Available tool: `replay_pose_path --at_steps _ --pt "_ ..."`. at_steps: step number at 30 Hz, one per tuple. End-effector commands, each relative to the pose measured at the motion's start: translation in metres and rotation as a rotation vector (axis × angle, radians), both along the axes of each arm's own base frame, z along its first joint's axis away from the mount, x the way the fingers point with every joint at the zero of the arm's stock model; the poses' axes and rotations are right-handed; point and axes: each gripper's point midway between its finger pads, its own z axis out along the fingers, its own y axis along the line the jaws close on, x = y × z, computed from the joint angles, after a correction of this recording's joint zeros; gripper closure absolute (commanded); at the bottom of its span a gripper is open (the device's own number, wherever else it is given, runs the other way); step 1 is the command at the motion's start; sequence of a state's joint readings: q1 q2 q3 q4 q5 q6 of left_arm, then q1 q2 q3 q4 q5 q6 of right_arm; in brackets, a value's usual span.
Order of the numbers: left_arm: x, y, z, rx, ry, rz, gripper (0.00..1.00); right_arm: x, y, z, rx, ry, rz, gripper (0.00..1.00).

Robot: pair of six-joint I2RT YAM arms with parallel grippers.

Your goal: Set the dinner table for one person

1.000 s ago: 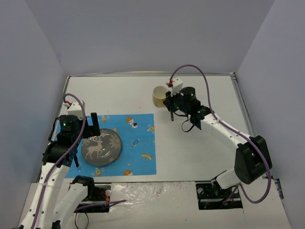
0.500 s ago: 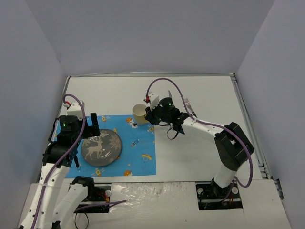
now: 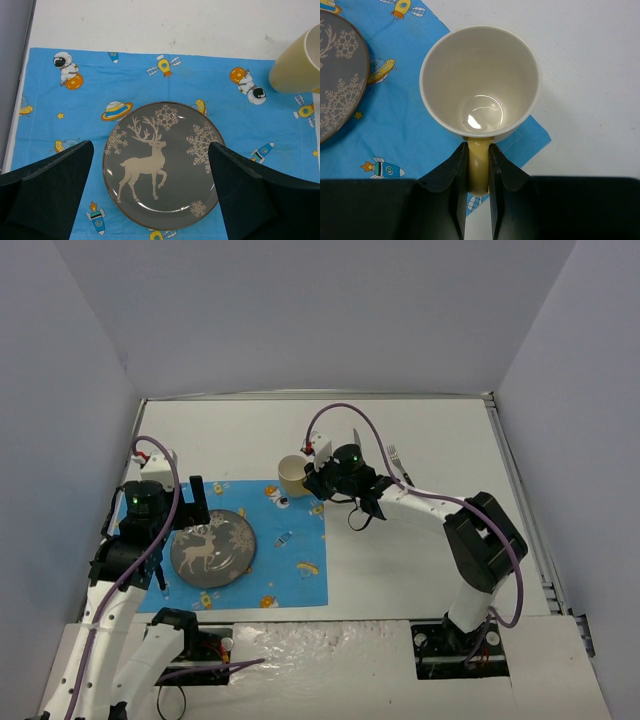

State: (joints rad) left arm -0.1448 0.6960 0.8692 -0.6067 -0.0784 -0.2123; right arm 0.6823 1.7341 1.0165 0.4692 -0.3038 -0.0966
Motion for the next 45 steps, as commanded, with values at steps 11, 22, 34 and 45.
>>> replay_pose_path --at_steps 11,22,34,45 --pt "0.012 -0.002 0.015 0.001 -0.064 -0.006 0.03 0.013 0.006 0.019 0.073 -0.146 0.006 1.0" --pt "0.011 -0.002 0.015 0.001 -0.064 -0.007 0.03 0.003 -0.022 0.034 0.048 -0.131 -0.046 0.5" --pt "0.011 0.0 0.016 0.001 -0.067 0.003 0.03 0.04 -0.114 0.083 0.048 -0.036 -0.491 0.29" --pt "0.01 0.004 0.014 0.011 -0.06 0.028 0.03 0.096 -0.142 0.015 -0.079 0.18 -0.778 0.35"
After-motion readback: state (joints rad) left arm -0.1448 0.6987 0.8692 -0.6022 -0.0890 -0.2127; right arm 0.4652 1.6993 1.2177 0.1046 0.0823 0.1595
